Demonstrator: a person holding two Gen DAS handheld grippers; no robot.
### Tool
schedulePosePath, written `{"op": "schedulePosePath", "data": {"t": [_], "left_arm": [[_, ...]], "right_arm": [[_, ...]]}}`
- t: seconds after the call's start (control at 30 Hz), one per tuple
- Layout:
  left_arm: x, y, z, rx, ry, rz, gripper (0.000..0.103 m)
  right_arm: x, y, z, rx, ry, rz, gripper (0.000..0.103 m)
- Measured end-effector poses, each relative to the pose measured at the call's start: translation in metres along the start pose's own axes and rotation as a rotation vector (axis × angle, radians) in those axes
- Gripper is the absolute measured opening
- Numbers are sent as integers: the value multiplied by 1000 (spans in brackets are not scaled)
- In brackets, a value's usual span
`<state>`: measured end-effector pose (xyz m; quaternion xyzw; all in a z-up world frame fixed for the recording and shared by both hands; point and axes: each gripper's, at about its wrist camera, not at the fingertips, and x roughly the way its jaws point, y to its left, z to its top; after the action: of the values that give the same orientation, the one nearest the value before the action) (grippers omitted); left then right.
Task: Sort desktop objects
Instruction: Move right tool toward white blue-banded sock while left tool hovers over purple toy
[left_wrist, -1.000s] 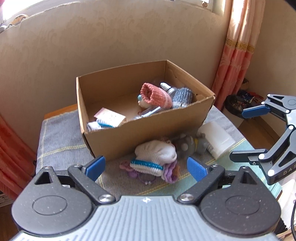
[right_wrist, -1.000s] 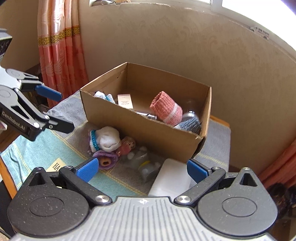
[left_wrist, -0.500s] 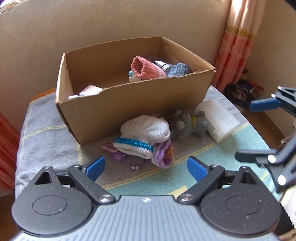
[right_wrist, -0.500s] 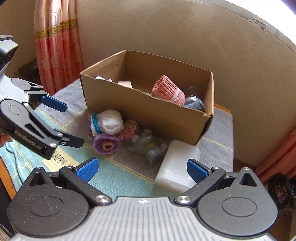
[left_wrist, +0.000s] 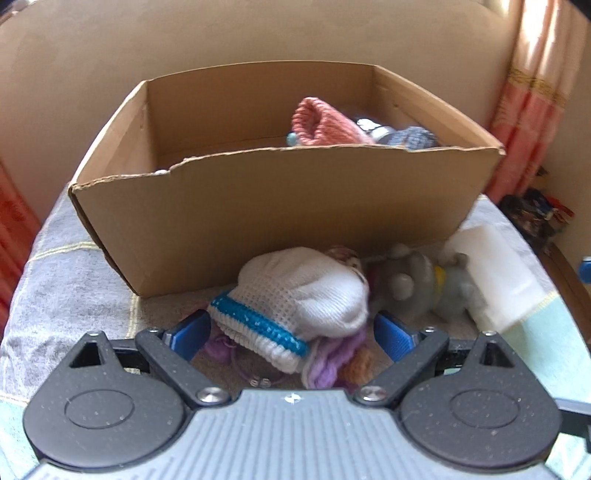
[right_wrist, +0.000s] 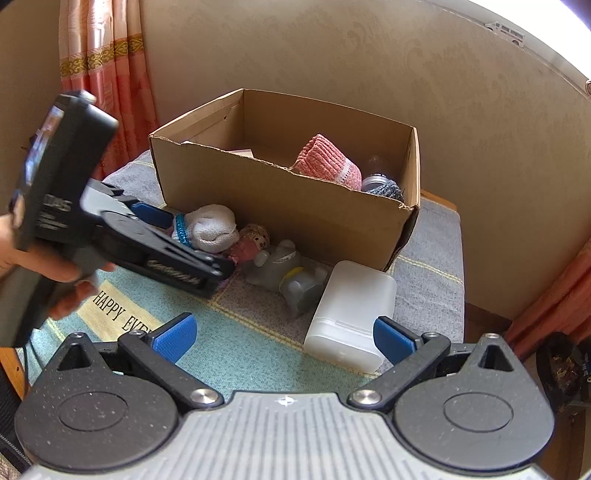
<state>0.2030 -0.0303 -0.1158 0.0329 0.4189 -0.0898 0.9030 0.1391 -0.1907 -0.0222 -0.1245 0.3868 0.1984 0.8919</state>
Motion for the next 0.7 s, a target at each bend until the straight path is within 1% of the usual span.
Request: {"op": "schedulePosePath", "data": {"t": [0.07, 0.27, 0.37, 0.43, 0.53, 0.63, 0.7], "left_arm": [[2, 1, -1, 12, 4, 27, 95], [-10, 22, -7, -37, -14, 20, 96], [-19, 32, -11, -35, -19, 23, 96], [-26, 38, -12, -22, -28, 36, 96], [-34, 50, -12, -30, -27, 56, 96], [-39, 61, -16, -24, -16, 96, 96], [-41, 67, -18, -28, -5, 98, 96]], "right_arm": [[1, -1, 0, 0, 1, -1, 103], [3, -2, 2, 1, 10, 2, 103], [3, 1, 3, -8, 12, 7, 103], [2, 3, 4, -17, 10, 9, 103], [1, 6, 5, -24, 9, 14, 103], [0, 9, 6, -32, 10, 18, 103], [0, 12, 7, -39, 9, 23, 103]]}}
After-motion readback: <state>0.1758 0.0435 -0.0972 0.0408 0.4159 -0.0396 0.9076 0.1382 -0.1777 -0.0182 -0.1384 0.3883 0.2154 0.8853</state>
